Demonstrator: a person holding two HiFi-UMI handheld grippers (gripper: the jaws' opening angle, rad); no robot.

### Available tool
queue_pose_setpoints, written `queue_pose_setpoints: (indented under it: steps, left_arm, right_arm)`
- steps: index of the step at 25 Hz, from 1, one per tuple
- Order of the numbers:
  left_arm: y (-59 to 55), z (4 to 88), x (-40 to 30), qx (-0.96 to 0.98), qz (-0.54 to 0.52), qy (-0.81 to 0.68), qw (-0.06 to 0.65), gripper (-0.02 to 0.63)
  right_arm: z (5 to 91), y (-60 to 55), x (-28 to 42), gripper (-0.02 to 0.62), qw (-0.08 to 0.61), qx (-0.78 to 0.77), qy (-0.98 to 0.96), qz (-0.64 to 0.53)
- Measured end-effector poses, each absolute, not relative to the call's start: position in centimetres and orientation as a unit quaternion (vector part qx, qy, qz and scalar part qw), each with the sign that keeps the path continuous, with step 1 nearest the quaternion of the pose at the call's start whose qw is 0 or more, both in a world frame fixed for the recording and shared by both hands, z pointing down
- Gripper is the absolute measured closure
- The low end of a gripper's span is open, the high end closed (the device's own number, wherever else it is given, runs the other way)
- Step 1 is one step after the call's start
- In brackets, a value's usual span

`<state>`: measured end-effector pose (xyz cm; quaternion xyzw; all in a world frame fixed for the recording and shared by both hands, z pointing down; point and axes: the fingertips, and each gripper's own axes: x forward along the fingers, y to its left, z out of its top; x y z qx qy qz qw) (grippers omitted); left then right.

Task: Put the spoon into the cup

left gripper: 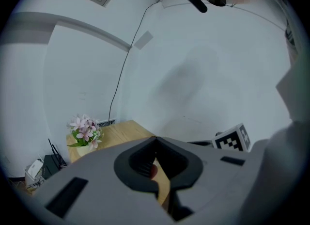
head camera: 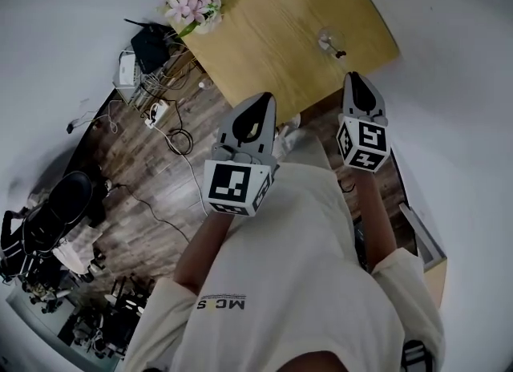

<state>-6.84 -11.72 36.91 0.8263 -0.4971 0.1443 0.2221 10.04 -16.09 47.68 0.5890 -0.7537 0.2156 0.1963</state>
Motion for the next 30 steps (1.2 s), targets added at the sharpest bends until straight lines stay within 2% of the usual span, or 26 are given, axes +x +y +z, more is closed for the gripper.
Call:
queue_pose_setpoints:
  steps: [11, 24, 30]
  left_arm:
    - [-11.4, 34.4, -8.0, 0.829, 0.111, -0.514, 0.192, 0.595]
    - [-9.6, 32.9, -10.0, 0.821, 0.093, -0.532, 0.184, 0.595]
    - [-9.0, 32.4, -10.3, 0.82, 0.082, -0.538, 0.175, 0.595]
  right_arm:
    - [42.2, -14.2, 9.5, 0.552, 0.198, 0.572, -0.777, 0.174]
    - [34.2, -10.9, 7.6, 0.552, 0.168, 0.536, -0.816, 0.133]
    - [33.5, -9.8, 7.7, 0.552, 0.157, 0.541, -0.816, 0.13]
